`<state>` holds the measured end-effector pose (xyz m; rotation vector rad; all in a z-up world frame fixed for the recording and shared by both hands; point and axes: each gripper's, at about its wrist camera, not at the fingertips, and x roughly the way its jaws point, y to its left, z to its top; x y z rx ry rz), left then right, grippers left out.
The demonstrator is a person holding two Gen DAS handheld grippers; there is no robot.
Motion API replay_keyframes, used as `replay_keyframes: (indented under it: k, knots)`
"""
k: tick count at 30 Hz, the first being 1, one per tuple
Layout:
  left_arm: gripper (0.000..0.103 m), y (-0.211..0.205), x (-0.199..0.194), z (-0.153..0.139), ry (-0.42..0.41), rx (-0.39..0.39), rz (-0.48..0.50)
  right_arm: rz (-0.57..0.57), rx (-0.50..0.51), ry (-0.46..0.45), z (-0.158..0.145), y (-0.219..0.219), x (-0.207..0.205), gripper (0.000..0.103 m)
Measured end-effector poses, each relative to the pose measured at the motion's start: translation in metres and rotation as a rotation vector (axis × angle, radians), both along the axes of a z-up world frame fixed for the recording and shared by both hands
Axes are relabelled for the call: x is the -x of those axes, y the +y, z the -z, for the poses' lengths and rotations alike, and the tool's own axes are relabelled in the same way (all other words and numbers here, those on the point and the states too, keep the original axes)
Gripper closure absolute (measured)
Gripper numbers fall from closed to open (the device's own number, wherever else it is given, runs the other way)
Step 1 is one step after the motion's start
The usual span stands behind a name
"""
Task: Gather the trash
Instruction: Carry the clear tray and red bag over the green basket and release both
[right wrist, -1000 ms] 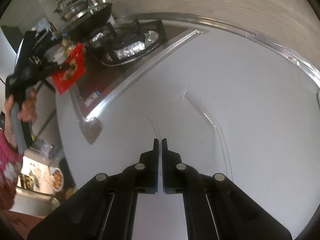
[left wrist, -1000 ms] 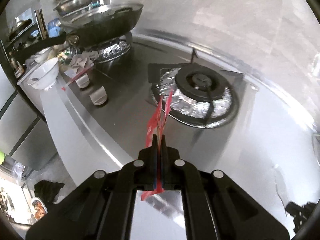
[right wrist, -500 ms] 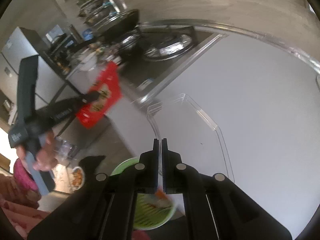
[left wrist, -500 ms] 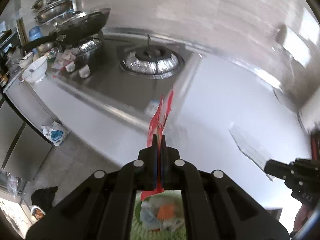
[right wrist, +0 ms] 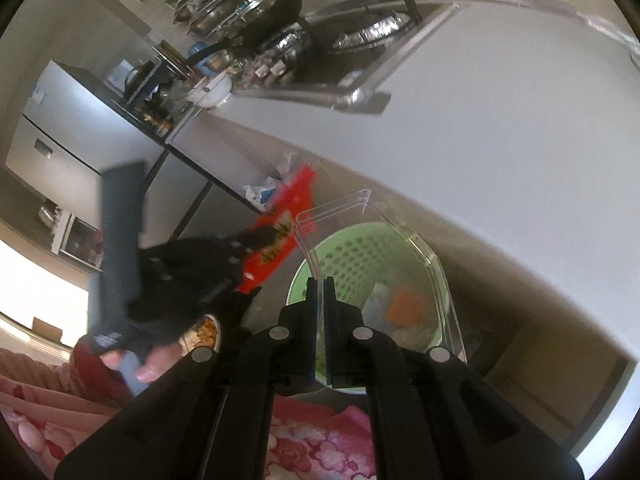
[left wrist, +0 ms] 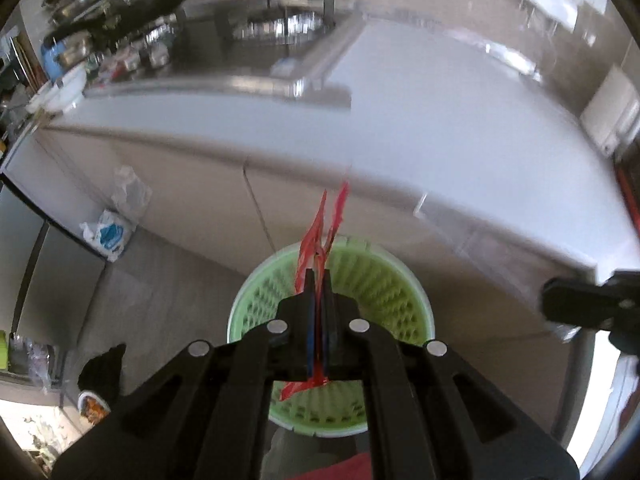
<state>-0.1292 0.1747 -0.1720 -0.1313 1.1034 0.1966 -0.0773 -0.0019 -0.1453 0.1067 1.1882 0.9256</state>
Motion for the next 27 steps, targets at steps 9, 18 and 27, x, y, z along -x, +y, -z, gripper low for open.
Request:
replay_keyframes:
  k: [9, 18, 27]
  knots:
    - [0.1, 0.004, 0.013, 0.059, 0.132, 0.026, -0.009, 0.003, 0.014, 0.061, 0.03, 0.006, 0.015, 0.099]
    - [0.06, 0.008, 0.015, 0.065, 0.169, 0.049, -0.035, -0.02, 0.023, 0.086, 0.041, 0.013, 0.018, 0.099]
    - [0.052, 0.012, 0.024, 0.052, 0.14, 0.068, -0.061, -0.048, 0.039, 0.095, 0.051, 0.025, 0.018, 0.099]
